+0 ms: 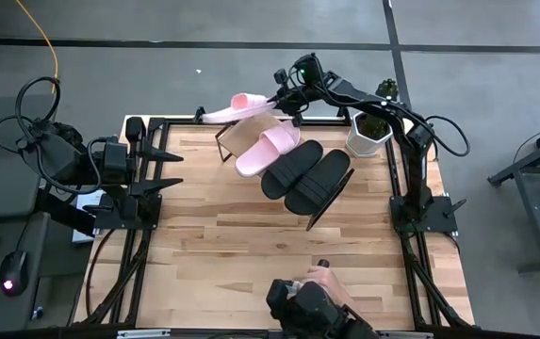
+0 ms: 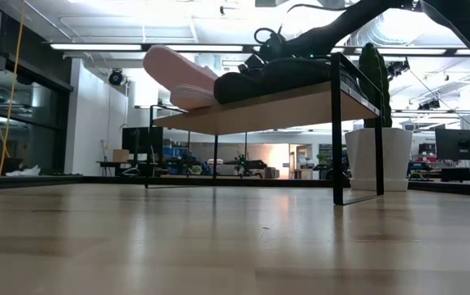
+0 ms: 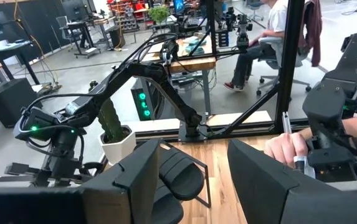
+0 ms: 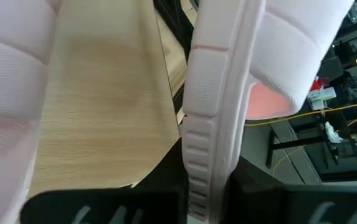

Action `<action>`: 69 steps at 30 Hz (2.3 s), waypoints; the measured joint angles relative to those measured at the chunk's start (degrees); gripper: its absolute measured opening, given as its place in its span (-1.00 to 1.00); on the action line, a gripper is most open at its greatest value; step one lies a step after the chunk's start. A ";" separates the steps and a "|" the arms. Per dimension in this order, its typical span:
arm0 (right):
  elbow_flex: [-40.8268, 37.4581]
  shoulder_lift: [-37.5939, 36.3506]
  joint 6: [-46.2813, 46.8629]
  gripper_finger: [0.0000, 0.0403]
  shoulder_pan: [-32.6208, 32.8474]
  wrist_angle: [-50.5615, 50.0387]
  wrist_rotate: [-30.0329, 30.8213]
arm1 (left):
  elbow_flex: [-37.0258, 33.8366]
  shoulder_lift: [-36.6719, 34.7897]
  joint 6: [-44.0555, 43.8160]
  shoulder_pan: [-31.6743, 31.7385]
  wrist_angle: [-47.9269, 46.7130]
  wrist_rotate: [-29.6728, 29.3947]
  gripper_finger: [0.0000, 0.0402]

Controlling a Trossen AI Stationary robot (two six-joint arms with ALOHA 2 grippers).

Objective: Pick and place slides into the shelf
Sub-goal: Put the pink slipper on the shelf

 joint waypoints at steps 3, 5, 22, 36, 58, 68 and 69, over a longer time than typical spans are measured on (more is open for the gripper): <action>0.00 0.00 -0.07 -0.90 -0.02 -0.22 0.24 | 0.00 0.02 -0.01 0.00 0.00 0.00 -0.11; 0.00 0.00 -1.27 -0.90 -0.02 -1.86 0.84 | 0.00 0.02 0.00 0.00 0.00 0.00 -0.11; 0.09 -0.02 -1.90 -0.90 -0.77 -4.60 2.10 | 0.00 0.04 -0.11 0.00 -0.09 0.00 -0.11; 0.09 -0.04 -0.37 -0.80 -0.83 -6.34 2.57 | 0.02 0.17 -0.08 0.00 -0.07 0.00 -0.11; 0.02 -0.02 -0.69 -0.32 -0.81 -10.04 3.19 | 0.02 0.17 0.00 0.00 -0.13 0.01 -0.11; 0.04 -0.04 2.24 -0.04 -0.48 -10.02 6.42 | -0.39 0.15 -0.02 0.00 -0.57 0.01 -0.11; 0.04 -0.05 2.68 -0.03 -0.41 -10.02 7.02 | -0.64 0.16 -0.02 0.00 -0.61 0.01 -0.11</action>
